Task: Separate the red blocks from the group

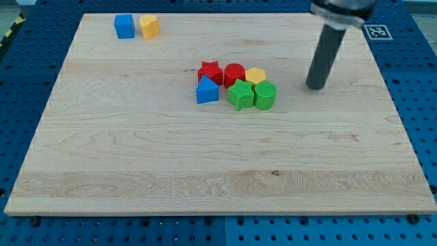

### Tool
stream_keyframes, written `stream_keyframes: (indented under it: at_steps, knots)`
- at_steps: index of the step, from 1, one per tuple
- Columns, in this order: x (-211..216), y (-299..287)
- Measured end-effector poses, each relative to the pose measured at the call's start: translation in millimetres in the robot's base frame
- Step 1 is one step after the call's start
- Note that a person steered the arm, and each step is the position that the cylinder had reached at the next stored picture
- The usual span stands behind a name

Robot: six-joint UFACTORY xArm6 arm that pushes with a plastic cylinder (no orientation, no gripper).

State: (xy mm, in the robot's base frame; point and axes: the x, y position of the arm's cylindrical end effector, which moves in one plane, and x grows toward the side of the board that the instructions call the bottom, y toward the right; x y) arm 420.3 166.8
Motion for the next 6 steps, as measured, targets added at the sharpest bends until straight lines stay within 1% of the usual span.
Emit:
stream_keyframes:
  at_steps: [1, 2, 3, 4, 5, 6]
  knots:
    - [-2, -28]
    - [-30, -66]
    - [-30, -61]
    - [-7, -36]
    - [6, -65]
    - [-8, -137]
